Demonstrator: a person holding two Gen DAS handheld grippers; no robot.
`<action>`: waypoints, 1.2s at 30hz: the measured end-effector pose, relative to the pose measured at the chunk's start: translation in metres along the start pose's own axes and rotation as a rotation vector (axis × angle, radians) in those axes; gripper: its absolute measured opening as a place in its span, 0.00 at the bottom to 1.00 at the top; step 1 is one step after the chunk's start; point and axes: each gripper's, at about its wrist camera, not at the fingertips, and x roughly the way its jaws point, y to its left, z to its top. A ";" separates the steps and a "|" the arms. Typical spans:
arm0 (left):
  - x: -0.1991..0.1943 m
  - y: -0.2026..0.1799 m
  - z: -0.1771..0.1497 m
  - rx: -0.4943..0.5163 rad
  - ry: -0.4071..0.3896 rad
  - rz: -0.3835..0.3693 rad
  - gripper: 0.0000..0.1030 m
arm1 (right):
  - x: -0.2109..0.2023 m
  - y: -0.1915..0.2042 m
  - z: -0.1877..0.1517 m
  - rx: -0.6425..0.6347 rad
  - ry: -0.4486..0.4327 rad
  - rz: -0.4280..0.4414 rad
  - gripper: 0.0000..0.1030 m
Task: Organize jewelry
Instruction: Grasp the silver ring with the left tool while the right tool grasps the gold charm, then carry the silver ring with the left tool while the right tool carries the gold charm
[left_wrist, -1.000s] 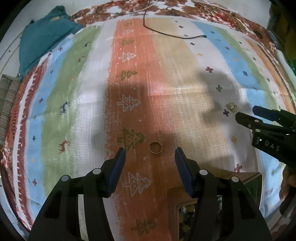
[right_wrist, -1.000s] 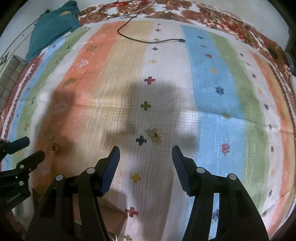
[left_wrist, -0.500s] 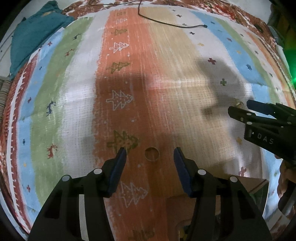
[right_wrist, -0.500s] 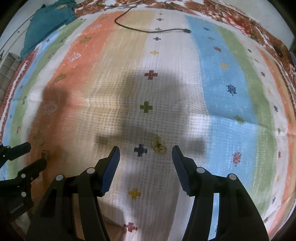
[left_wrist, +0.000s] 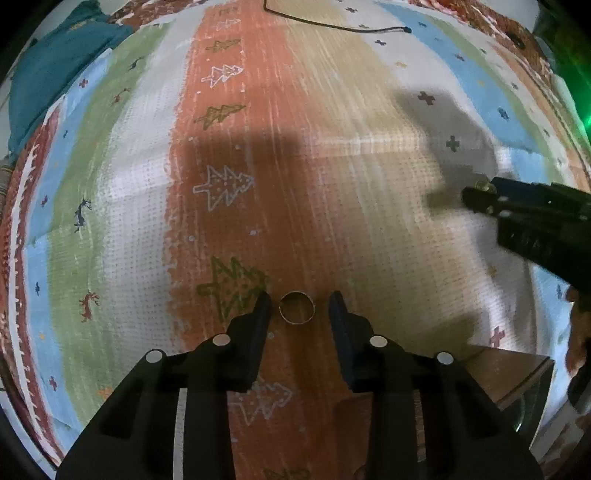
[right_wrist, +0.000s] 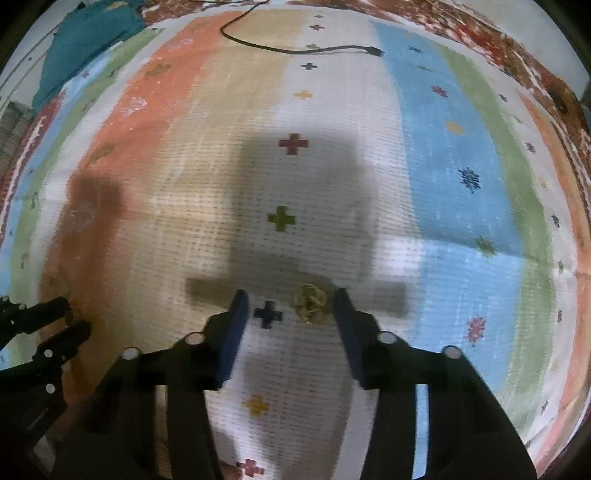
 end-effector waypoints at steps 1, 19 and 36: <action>0.000 0.001 0.000 0.001 0.000 0.002 0.29 | 0.000 -0.002 0.000 0.006 0.003 0.003 0.32; -0.014 -0.001 0.005 -0.001 -0.041 -0.028 0.19 | -0.016 -0.004 -0.005 -0.003 -0.037 0.010 0.15; -0.074 -0.009 -0.011 0.016 -0.178 -0.082 0.19 | -0.066 0.012 -0.034 -0.014 -0.122 0.061 0.15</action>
